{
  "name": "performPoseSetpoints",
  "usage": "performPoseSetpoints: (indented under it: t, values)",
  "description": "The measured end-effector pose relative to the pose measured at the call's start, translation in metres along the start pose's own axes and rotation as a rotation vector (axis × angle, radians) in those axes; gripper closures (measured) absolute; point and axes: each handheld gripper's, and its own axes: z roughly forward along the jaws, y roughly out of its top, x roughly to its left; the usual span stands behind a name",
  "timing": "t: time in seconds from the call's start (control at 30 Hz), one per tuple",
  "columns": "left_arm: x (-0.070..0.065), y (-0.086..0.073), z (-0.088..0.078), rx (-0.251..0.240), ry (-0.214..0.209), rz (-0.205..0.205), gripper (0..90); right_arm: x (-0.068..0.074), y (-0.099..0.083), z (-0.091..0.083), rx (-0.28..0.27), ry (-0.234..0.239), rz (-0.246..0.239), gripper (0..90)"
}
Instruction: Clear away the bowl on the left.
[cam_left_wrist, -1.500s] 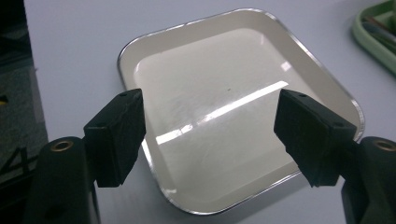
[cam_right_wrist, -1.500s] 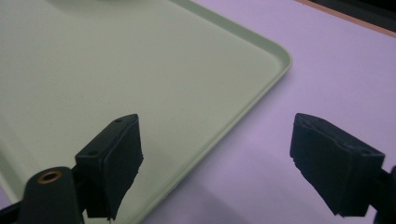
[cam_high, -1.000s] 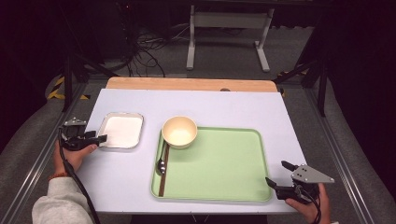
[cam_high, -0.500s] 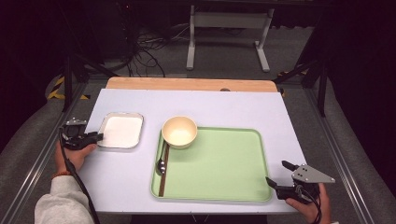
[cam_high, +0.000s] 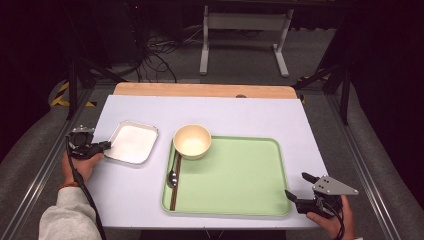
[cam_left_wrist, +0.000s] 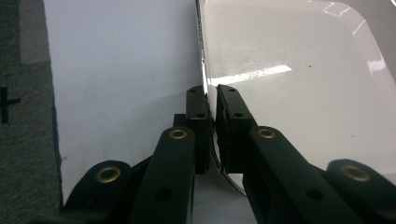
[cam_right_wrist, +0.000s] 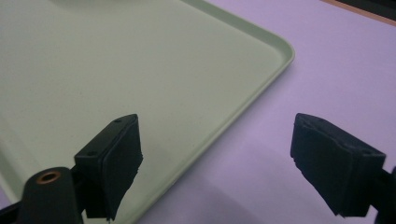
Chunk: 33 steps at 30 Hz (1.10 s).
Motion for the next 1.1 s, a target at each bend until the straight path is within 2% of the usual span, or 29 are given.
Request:
performPoseSetpoints:
  t: [0.13,0.23,0.4,0.57,0.63,0.77,1.03,1.1]
  values:
    - [0.000,0.000,-0.005,-0.063,-0.038,-0.024,87.5,0.000,0.000,0.000,0.001,0.000,0.000,16.9]
    - [-0.001,0.001,-0.009,-0.093,-0.054,-0.032,88.6,0.000,0.000,0.000,-0.001,-0.001,0.001,16.9]
    - [-0.002,0.002,-0.011,-0.117,-0.073,-0.030,88.8,0.000,0.001,0.002,0.001,0.000,0.001,16.9]
    - [-0.006,0.003,-0.014,-0.138,-0.058,-0.010,88.8,-0.002,0.002,0.003,-0.002,-0.001,0.003,16.9]
    - [-0.006,0.003,-0.015,-0.144,-0.063,-0.017,88.8,-0.002,0.003,0.004,0.000,0.000,0.001,16.9]
    - [-0.008,0.004,-0.019,-0.167,-0.063,-0.002,88.9,-0.002,0.004,0.006,-0.001,0.005,-0.003,16.9]
    - [-0.011,0.005,-0.026,-0.238,-0.100,-0.021,88.9,-0.002,0.005,0.008,-0.002,0.007,-0.006,16.9]
    - [-0.013,0.006,-0.030,-0.250,-0.105,-0.013,88.9,-0.001,0.005,0.008,-0.002,0.008,-0.007,16.9]
